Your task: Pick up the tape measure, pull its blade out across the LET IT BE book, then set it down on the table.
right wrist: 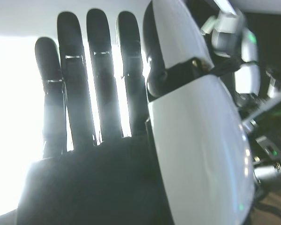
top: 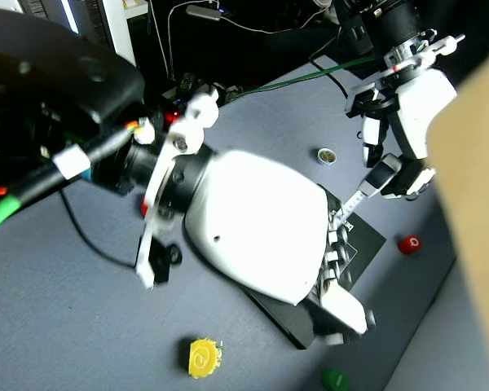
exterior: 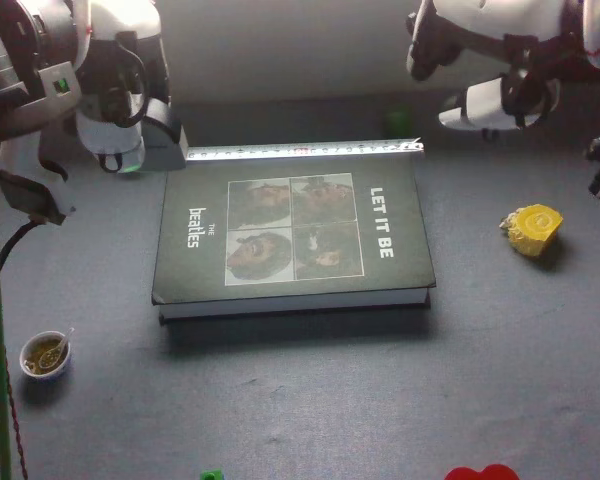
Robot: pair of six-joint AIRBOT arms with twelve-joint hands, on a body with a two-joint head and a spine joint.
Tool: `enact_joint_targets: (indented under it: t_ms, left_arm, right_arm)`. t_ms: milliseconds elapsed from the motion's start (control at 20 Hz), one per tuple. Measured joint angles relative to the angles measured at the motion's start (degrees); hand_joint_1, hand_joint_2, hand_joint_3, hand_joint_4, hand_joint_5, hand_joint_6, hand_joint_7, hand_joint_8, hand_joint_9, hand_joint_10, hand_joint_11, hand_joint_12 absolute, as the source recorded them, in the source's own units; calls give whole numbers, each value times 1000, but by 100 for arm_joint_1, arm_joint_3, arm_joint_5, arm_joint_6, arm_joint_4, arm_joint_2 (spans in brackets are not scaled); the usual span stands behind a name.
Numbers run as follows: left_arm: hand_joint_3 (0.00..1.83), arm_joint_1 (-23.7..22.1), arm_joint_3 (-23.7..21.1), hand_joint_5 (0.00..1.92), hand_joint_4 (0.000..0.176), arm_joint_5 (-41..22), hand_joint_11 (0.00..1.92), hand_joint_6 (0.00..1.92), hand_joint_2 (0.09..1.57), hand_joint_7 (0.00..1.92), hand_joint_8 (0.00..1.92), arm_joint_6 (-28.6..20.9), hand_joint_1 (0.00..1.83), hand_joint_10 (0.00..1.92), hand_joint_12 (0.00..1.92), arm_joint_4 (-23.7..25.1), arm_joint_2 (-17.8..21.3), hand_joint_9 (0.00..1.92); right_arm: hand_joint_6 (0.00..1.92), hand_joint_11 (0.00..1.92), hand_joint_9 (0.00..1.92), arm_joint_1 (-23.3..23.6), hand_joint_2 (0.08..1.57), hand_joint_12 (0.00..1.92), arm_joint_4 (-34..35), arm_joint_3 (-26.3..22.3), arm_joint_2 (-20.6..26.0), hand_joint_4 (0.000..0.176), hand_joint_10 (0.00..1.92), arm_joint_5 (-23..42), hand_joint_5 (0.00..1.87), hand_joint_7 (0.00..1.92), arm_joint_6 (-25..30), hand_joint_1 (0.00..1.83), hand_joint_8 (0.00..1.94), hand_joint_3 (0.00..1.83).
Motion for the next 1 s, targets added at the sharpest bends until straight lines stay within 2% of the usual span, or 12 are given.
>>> enact_joint_targets:
  t_ms: [200,300,500,550,600,650,700,750,800,900,1000]
  left_arm:
    - [0,-4,0,979,0,-15,933,763,1105,1007,1030,-4,1380,1235,953,-2,0,908]
    - [0,-4,-11,979,0,-24,924,764,1105,1006,1035,-9,1380,1229,947,4,0,911]
    - [0,-4,-11,976,0,-17,922,764,1104,1013,1037,-9,1380,1213,942,28,0,915]
    - [0,-4,-11,976,0,-24,922,760,1104,1016,1038,-11,1381,1215,941,28,0,911]
    - [0,-4,-11,976,0,-26,920,758,1104,1017,1038,-11,1381,1217,940,28,0,910]
    - [0,-4,-11,977,0,-24,918,757,1104,1018,1036,-11,1381,1220,939,33,0,908]
    - [0,-4,-11,977,0,-22,917,757,1104,1018,1036,-9,1381,1221,939,37,0,907]
    - [0,-4,-11,977,0,-24,917,757,1104,1018,1036,-11,1381,1221,939,39,0,908]
    - [0,-4,-11,981,0,-33,918,754,1104,1010,1042,-11,1380,1219,940,39,0,913]
    - [0,-4,-11,983,0,-37,920,753,1104,997,1045,-9,1380,1217,941,39,0,923]
    - [1,-4,-9,964,0,-37,922,781,1107,995,1045,-11,1380,1221,945,39,0,922]
  right_arm:
    - [34,328,797,61,1103,1244,662,81,-420,0,104,772,889,896,-769,1039,16,1]
    - [32,327,797,103,1105,1244,688,170,-669,0,103,1054,887,896,-769,1041,15,2]
    - [38,334,816,105,1103,1247,745,245,-861,0,110,1320,911,908,-411,1037,17,0]
    - [930,367,820,153,1161,1260,901,271,-907,0,109,1436,874,918,-385,1088,6,0]
    - [1150,350,828,240,1181,1272,1176,289,-938,0,115,1519,841,926,-389,1064,5,0]
    - [648,335,831,280,1126,1269,1294,289,-942,0,118,1556,733,926,-393,1049,4,0]
    - [369,332,829,291,1113,1260,1292,289,-988,0,120,1561,785,928,-393,1055,3,0]
    - [988,354,838,291,1155,1271,1292,289,-1021,0,126,1574,849,952,-385,1088,9,5]
    - [1158,340,835,291,1176,1276,1322,289,-1058,0,128,1567,838,960,-332,1070,10,6]
    - [1206,342,839,291,1185,1283,1281,293,-1106,0,133,1484,830,973,-105,1072,14,4]
    - [1213,342,848,273,1189,1286,905,358,-1174,0,142,1482,825,978,101,1079,13,2]
